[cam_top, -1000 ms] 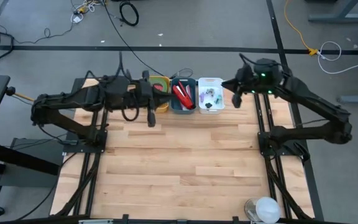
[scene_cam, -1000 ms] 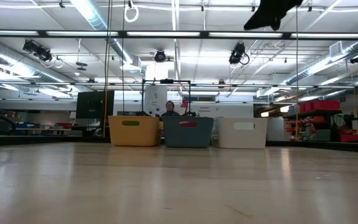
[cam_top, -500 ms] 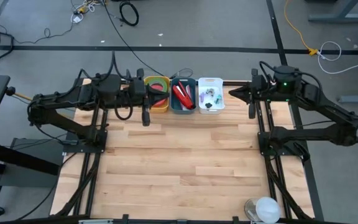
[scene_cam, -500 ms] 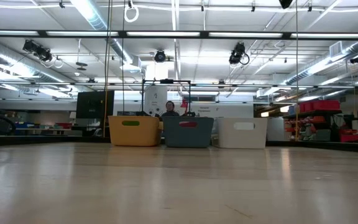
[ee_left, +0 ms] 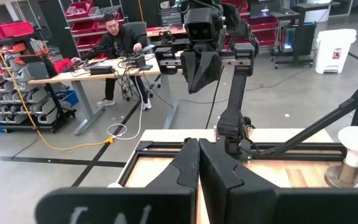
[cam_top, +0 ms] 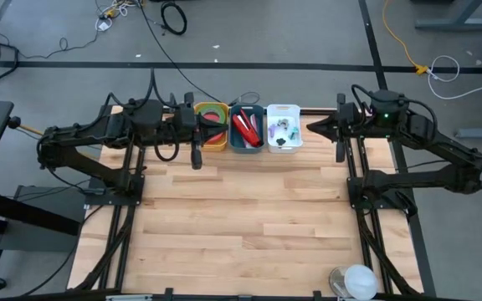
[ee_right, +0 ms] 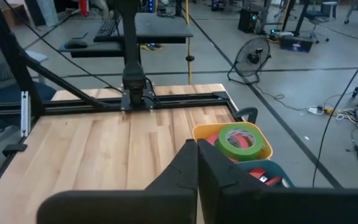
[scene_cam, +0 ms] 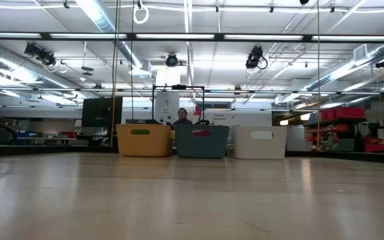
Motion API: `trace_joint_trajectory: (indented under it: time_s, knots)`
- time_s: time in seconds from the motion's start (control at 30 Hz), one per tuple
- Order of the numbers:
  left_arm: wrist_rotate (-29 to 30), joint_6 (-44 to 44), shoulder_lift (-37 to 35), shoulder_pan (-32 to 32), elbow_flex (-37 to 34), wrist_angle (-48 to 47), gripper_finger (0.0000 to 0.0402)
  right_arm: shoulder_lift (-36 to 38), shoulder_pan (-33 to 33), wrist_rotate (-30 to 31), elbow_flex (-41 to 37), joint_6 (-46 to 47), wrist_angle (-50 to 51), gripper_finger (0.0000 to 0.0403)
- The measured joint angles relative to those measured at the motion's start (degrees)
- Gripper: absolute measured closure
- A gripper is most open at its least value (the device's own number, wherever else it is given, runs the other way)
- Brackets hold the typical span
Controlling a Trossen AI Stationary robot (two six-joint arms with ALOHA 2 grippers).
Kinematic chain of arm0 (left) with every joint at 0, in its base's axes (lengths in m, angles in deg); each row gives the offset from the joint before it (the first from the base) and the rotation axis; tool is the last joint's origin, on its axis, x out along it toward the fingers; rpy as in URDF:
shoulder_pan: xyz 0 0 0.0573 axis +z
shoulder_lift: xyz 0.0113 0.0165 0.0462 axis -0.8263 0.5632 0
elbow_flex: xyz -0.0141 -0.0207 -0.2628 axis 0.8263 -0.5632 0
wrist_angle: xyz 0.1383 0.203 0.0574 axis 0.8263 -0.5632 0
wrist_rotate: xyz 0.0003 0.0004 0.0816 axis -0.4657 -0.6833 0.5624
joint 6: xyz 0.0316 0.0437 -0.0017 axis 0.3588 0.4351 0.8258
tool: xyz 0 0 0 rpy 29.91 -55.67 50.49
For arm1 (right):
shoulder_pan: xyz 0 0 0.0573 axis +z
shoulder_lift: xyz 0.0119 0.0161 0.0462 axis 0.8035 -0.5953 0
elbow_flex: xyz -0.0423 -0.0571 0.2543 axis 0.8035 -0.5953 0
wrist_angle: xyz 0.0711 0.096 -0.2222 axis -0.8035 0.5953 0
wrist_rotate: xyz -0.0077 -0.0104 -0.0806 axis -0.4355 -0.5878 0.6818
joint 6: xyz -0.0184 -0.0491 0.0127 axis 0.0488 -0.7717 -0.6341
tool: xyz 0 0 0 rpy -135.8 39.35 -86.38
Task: Pick and place Stapler, Stapler remover, tape
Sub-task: Return to Home Position
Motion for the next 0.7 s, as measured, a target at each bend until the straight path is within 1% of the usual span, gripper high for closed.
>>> trace_joint_trajectory:
  time_s: [0.13, 0.23, 0.43, 0.6, 0.7]
  knots:
    - [0.0, -0.1, 0.0, 0.0, 0.0, 0.0, 0.0388, 0.0, 0.9, 0.4, 0.0, 0.2, -0.2, 0.0402]
    - [0.0, 0.0, 0.0, 0.0, 0.0, 0.0, 0.0389, 0.0, 2.0, 3.3, 0.0, 0.1, -0.7, 0.0403]
    - [0.0, -0.1, 0.0, 0.0, 0.0, 0.0, 0.0390, 0.0, 4.7, 4.8, 0.0, -0.2, -4.6, 0.0403]
    - [0.0, -0.1, 0.0, 0.0, 0.0, 0.0, 0.0390, -0.1, 6.9, 9.7, 0.0, -0.4, -6.9, 0.0403]
    - [0.0, -0.1, 0.0, 0.0, 0.0, 0.0, 0.0390, -0.4, 7.9, 11.2, 0.0, -0.7, -8.4, 0.0403]
